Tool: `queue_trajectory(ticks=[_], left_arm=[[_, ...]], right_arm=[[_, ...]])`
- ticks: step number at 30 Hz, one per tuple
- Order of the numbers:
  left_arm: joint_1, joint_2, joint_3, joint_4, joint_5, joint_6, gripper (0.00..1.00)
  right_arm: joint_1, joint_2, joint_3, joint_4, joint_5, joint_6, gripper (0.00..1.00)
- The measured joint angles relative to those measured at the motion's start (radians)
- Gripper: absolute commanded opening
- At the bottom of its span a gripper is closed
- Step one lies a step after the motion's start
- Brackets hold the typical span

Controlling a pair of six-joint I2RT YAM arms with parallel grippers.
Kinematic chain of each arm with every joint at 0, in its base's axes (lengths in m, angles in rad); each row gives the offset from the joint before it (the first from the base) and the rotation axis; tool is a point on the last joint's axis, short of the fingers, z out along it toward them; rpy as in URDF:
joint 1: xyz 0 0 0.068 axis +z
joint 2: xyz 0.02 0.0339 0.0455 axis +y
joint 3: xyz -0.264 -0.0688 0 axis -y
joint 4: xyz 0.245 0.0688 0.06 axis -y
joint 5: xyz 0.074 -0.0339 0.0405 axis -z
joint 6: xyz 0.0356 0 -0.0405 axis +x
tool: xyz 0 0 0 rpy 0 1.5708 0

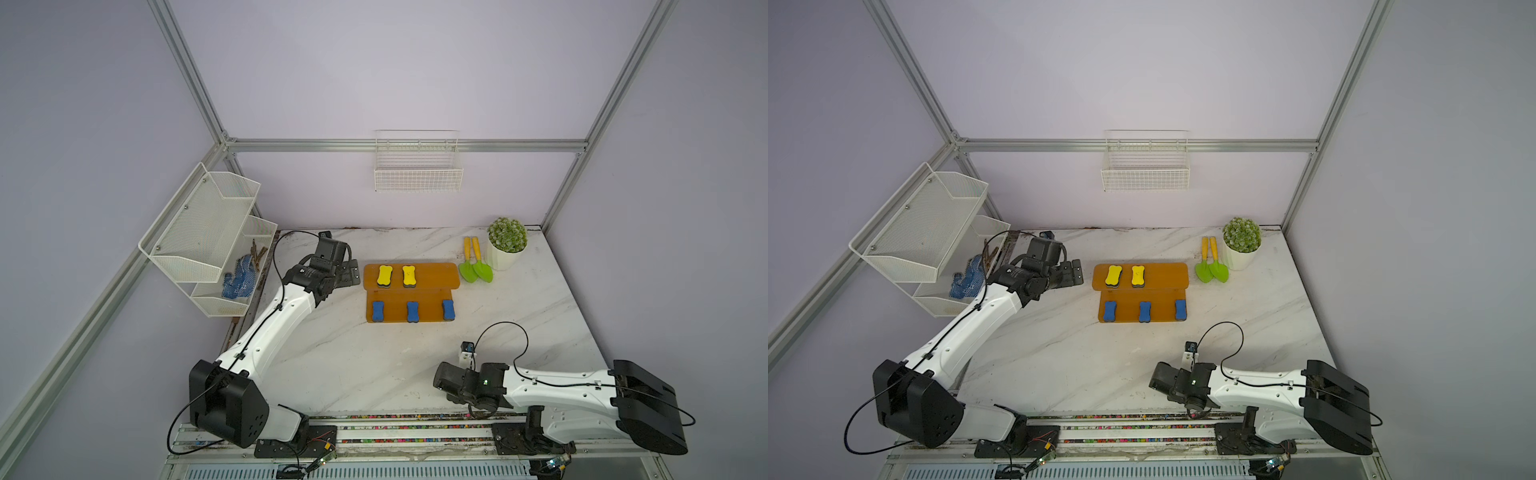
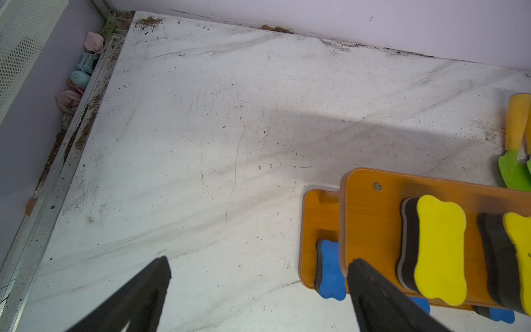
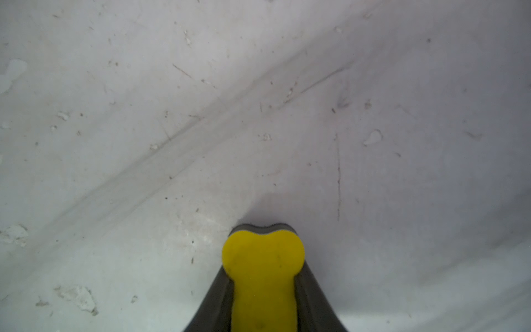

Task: Remove the whiteboard erasers from the shelf
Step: Place the whiteboard eraser at the center of the board.

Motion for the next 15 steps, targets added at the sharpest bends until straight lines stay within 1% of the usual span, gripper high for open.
queue_trajectory(ticks=[7, 15], left_arm=[[0.000, 0.000, 0.000, 0.000, 0.001, 0.000, 1.00], [0.000, 0.000, 0.000, 0.000, 0.000, 0.000, 1.00]], right_arm=[[0.011, 0.000, -0.002, -0.009, 0.018, 0.028, 0.30], [0.012, 0.048, 0.006, -0.005, 0.041, 0.028, 0.31]])
